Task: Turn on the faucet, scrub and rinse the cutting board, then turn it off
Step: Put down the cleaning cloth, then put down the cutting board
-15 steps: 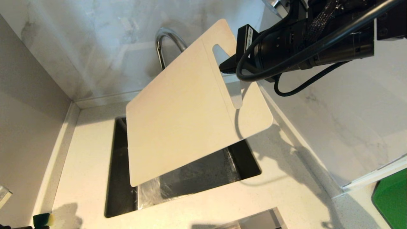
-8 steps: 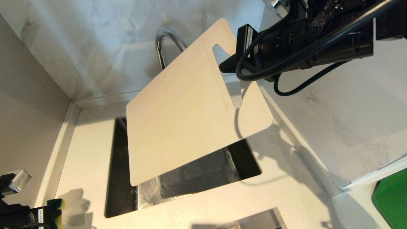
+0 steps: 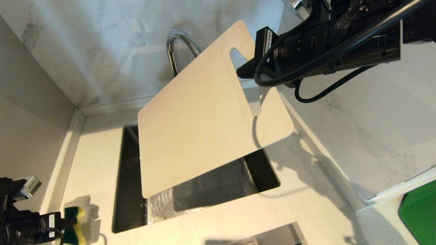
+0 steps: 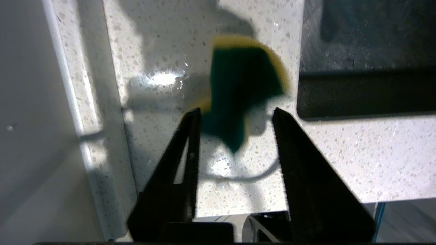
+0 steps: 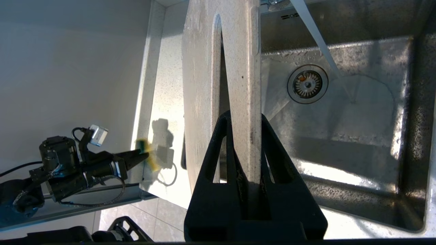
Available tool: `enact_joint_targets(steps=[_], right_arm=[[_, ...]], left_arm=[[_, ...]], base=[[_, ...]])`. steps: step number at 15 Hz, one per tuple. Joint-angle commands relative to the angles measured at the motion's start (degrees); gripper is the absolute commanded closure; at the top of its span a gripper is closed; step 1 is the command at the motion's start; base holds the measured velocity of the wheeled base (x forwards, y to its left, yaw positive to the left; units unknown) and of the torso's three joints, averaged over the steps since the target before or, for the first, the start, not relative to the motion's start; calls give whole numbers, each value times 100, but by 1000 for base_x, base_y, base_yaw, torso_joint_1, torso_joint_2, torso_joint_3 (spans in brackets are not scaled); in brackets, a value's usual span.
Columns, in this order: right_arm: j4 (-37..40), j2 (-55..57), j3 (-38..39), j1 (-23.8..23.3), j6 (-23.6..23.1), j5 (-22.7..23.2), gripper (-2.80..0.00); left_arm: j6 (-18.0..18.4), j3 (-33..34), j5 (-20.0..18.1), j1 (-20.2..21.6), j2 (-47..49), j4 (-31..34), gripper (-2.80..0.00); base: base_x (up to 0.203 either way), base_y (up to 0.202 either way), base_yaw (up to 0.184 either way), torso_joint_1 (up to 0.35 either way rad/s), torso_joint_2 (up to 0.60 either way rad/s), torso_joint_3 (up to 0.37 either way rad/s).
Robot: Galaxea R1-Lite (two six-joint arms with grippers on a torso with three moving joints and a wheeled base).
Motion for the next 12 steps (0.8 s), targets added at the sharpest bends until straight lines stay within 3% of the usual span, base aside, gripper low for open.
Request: enact_joint_targets(steps=[1, 5, 6, 7, 12], right_arm=[[13, 0, -10, -4, 9, 12, 0], [16, 9, -14, 2, 9, 12, 0], [21, 0, -10, 2, 9, 12, 0], [21, 0, -10, 2, 9, 12, 0], [21, -17, 8, 2, 9, 12, 0]], left_arm=[[1, -67, 3, 86, 49, -8, -280], [14, -69, 7, 86, 23, -65, -280], [30, -21, 20, 77, -8, -172, -193], [44, 22, 37, 69, -66, -232, 0], [109, 165, 38, 68, -1018, -121, 0]], base=[[0, 0, 0, 0, 0, 0], [0, 0, 0, 0, 0, 0], [0, 0, 0, 0, 0, 0], [0, 0, 0, 0, 0, 0], [0, 0, 0, 0, 0, 0]])
